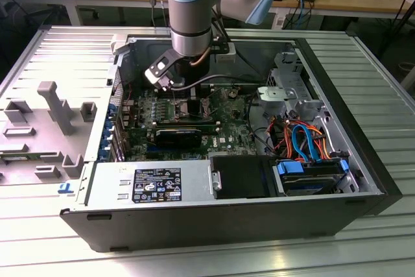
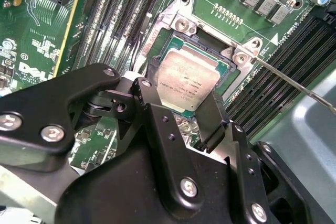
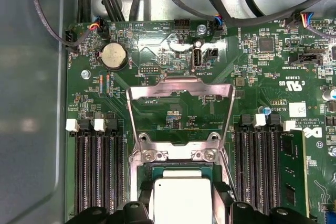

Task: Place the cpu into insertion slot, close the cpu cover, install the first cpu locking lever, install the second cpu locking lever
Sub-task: 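Place the cpu into insertion slot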

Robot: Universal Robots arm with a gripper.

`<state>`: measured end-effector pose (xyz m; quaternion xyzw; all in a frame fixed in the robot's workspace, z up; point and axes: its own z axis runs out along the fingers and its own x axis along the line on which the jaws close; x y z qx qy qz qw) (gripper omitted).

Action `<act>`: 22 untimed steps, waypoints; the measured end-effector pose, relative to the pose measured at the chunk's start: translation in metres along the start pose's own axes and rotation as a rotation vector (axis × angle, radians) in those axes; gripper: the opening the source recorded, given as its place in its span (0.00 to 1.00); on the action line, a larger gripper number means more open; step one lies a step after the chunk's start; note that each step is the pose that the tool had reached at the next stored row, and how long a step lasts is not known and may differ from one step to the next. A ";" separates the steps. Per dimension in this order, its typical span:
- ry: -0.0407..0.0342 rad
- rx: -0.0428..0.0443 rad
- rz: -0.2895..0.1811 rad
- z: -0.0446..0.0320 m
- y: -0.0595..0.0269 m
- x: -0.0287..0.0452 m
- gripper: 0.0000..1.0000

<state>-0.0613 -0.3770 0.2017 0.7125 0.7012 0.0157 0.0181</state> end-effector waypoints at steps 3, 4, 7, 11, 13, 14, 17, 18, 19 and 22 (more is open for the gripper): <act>0.0004 0.0001 -0.001 0.0001 0.0000 0.0003 0.53; 0.0004 0.0001 -0.001 0.0001 0.0000 0.0003 0.53; 0.0004 0.0002 -0.001 0.0001 0.0000 0.0003 0.61; 0.0003 0.0001 -0.001 0.0000 0.0000 0.0011 0.61; 0.0006 0.0001 -0.001 0.0001 0.0000 0.0016 0.61; 0.0012 0.0002 -0.001 0.0002 0.0000 0.0021 0.61; 0.0035 0.0001 0.000 0.0015 -0.0001 0.0030 0.61; 0.0032 0.0004 0.004 0.0016 -0.0001 0.0030 0.61; 0.0031 0.0003 0.005 0.0016 -0.0001 0.0031 0.61; -0.0030 0.0000 0.008 0.0017 0.0004 0.0031 0.61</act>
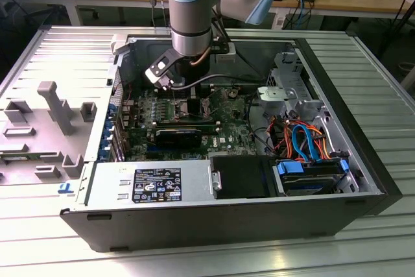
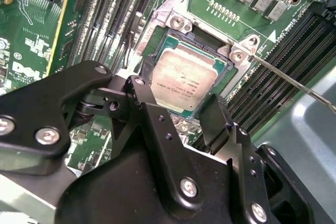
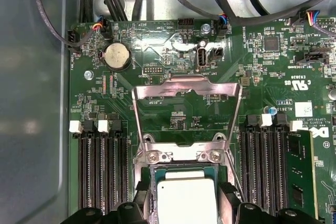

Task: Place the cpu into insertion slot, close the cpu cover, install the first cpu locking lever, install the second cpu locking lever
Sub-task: 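Place the cpu into insertion slot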

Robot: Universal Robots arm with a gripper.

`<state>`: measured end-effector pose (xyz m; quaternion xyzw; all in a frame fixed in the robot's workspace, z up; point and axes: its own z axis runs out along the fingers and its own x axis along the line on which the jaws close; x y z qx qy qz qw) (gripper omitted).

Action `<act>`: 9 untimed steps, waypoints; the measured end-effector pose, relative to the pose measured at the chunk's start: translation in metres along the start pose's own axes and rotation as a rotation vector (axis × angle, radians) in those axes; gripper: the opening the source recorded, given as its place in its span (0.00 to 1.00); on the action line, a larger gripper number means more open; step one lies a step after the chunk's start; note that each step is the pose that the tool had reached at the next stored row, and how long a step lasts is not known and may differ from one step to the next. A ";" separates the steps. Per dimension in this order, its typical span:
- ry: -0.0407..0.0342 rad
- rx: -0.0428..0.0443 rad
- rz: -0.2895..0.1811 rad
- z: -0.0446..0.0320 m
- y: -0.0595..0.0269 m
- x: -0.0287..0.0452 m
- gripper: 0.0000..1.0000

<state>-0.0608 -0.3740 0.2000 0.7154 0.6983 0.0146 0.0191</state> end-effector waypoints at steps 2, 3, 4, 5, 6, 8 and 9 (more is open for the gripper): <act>-0.0003 0.0000 0.000 0.0000 0.0008 0.0000 0.60; -0.0006 0.0002 0.000 -0.0001 0.0008 0.0000 0.54; -0.0004 0.0002 0.000 -0.0003 0.0009 0.0000 0.54; 0.0001 -0.0003 0.000 -0.0007 0.0010 0.0001 0.54; 0.0003 -0.0003 0.000 -0.0010 0.0011 0.0002 0.54; -0.0004 0.0002 0.000 -0.0010 0.0010 0.0000 0.54; -0.0006 0.0002 0.000 -0.0006 0.0009 -0.0001 0.54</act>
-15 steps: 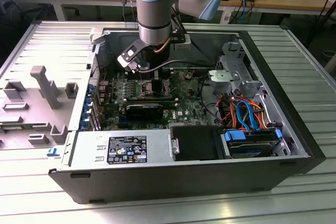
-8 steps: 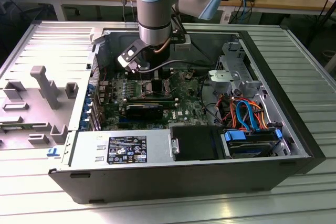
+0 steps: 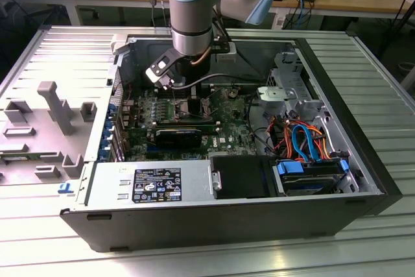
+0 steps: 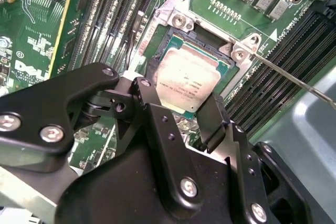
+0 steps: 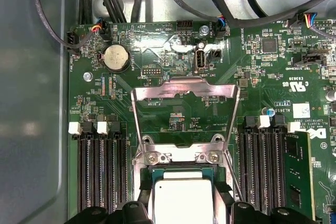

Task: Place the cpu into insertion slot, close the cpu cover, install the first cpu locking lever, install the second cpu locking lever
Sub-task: 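Place the cpu into insertion slot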

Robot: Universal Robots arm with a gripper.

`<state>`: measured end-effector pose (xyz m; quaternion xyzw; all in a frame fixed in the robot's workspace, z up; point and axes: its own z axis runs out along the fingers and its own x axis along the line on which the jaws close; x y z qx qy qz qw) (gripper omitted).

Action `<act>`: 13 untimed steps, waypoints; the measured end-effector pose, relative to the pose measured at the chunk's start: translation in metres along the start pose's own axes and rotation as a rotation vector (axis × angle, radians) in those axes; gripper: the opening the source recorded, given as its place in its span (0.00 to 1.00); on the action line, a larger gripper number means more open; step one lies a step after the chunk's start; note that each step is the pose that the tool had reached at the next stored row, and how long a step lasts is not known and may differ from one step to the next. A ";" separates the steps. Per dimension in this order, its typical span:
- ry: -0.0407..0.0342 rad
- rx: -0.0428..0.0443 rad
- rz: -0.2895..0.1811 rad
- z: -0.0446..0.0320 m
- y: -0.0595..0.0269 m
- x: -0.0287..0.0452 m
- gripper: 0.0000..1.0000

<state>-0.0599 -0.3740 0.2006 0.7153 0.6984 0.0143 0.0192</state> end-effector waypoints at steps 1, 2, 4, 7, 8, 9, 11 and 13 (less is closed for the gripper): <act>0.0000 0.0000 0.000 0.0005 0.0000 0.0000 0.54; 0.0002 -0.0001 0.000 0.0007 0.0000 0.0001 0.54; 0.0002 -0.0001 0.000 0.0009 0.0000 0.0000 0.54; 0.0001 0.0000 0.000 0.0018 -0.0001 0.0001 0.54; 0.0002 -0.0001 0.000 0.0019 -0.0001 0.0001 0.54; 0.0002 -0.0001 0.000 0.0019 -0.0001 0.0001 0.54; 0.0003 -0.0001 0.000 0.0019 -0.0001 0.0001 0.54; 0.0017 -0.0009 0.000 0.0026 0.0000 0.0003 0.55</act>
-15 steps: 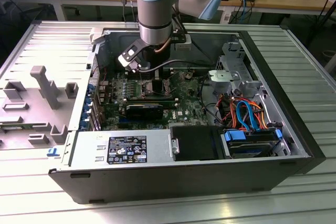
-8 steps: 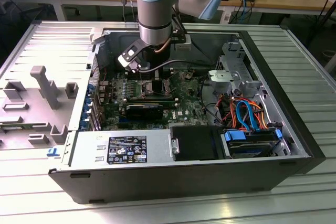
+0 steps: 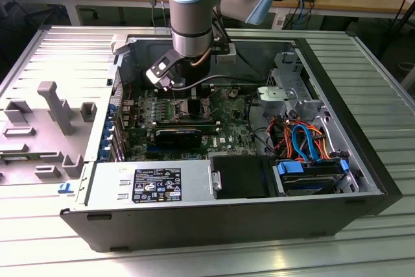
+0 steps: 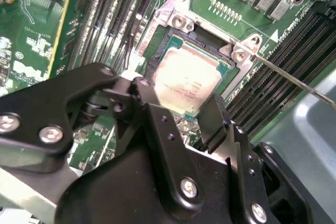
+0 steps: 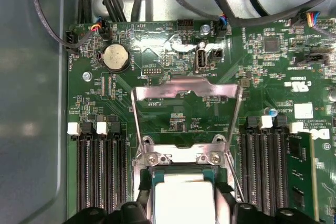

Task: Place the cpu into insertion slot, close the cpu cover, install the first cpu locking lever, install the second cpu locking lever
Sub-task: 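Place the cpu into insertion slot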

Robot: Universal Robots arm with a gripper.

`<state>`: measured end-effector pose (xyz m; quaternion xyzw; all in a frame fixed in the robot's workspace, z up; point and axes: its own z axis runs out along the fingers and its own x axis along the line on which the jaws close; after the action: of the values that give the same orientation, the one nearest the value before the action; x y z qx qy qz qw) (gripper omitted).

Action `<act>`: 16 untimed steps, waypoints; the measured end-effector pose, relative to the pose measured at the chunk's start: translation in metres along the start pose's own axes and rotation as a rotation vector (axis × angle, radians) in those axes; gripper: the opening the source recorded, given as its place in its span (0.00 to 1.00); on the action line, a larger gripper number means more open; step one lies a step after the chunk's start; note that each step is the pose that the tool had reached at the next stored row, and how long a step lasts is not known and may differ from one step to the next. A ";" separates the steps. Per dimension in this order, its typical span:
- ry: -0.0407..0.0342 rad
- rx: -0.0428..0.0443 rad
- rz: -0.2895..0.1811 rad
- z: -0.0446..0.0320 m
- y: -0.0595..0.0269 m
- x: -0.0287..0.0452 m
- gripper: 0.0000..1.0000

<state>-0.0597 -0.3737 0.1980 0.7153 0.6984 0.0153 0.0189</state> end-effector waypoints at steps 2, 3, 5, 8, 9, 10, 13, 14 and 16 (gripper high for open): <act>-0.0014 0.0008 0.000 -0.0005 -0.0001 -0.0003 0.62; -0.0014 0.0008 0.000 -0.0005 -0.0001 -0.0003 0.62; -0.0014 0.0008 0.000 -0.0006 -0.0001 -0.0002 0.62; -0.0024 0.0007 0.000 -0.0015 0.0000 -0.0002 0.62; -0.0028 0.0007 0.000 -0.0016 0.0001 -0.0002 0.62; -0.0038 0.0007 0.000 -0.0018 0.0001 -0.0002 0.62; -0.0038 0.0009 -0.001 -0.0017 0.0012 0.0004 0.62; -0.0039 0.0010 -0.001 -0.0019 0.0013 0.0004 0.62; -0.0043 0.0008 -0.002 -0.0024 0.0013 0.0004 0.62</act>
<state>-0.0585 -0.3733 0.2005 0.7148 0.6989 0.0135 0.0201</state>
